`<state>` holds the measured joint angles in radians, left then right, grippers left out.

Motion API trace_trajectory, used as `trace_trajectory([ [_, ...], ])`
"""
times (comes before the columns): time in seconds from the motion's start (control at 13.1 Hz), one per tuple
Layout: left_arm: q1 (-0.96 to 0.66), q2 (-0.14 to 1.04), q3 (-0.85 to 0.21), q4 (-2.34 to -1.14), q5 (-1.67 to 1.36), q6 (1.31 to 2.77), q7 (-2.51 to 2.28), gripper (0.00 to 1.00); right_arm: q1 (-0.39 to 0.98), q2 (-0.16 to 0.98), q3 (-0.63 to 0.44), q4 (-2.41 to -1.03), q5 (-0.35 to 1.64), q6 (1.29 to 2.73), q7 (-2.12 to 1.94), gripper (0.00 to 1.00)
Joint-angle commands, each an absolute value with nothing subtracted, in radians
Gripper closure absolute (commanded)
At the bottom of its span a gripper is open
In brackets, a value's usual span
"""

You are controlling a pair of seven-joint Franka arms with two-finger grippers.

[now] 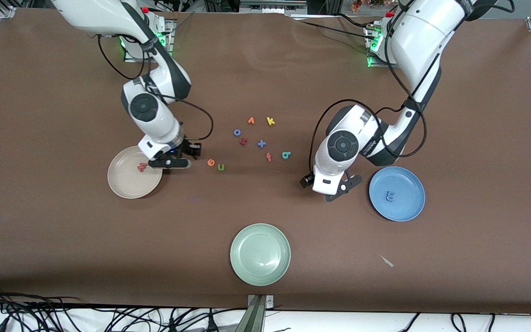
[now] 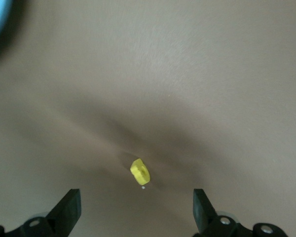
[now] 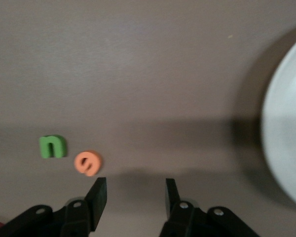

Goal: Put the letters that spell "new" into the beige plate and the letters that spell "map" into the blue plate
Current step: 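Grasp orange e with the right gripper while the left gripper grasps yellow a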

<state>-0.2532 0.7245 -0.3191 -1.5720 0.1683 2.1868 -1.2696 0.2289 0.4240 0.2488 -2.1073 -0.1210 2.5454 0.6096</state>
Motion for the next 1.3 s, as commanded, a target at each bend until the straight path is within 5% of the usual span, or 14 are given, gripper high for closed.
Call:
trace_trajectory([
  [0.0, -0.25, 0.752, -0.314, -1.575, 0.143, 2.242, -1.342, 0.09, 0.258, 0.508, 0.256, -2.027, -0.11, 2.56, 0.707, 0.43],
  [0.08, -0.255, 0.767, -0.314, -1.575, 0.141, 2.256, -1.36, 0.15, 0.267, 0.515, 0.256, -2.023, -0.107, 2.578, 0.71, 0.43],
  [0.15, -0.253, 0.773, -0.314, -1.58, 0.143, 2.256, -1.364, 0.32, 0.271, 0.525, 0.256, -2.023, -0.106, 2.595, 0.71, 0.43],
  [0.54, -0.245, 0.782, -0.314, -1.601, 0.143, 2.263, -1.364, 0.51, 0.279, 0.561, 0.256, -2.031, -0.117, 2.646, 0.712, 0.41],
  [0.77, -0.242, 0.782, -0.316, -1.601, 0.141, 2.263, -1.364, 0.98, 0.284, 0.577, 0.256, -2.049, -0.126, 2.684, 0.709, 0.42],
  [0.99, -0.241, 0.77, -0.314, -1.588, 0.143, 2.25, -1.362, 1.0, 0.282, 0.575, 0.255, -2.059, -0.129, 2.691, 0.698, 0.5],
  [1.22, -0.221, 0.697, -0.314, -1.578, 0.158, 2.133, -1.324, 1.0, 0.282, 0.562, 0.247, -2.072, -0.149, 2.683, 0.671, 0.8],
])
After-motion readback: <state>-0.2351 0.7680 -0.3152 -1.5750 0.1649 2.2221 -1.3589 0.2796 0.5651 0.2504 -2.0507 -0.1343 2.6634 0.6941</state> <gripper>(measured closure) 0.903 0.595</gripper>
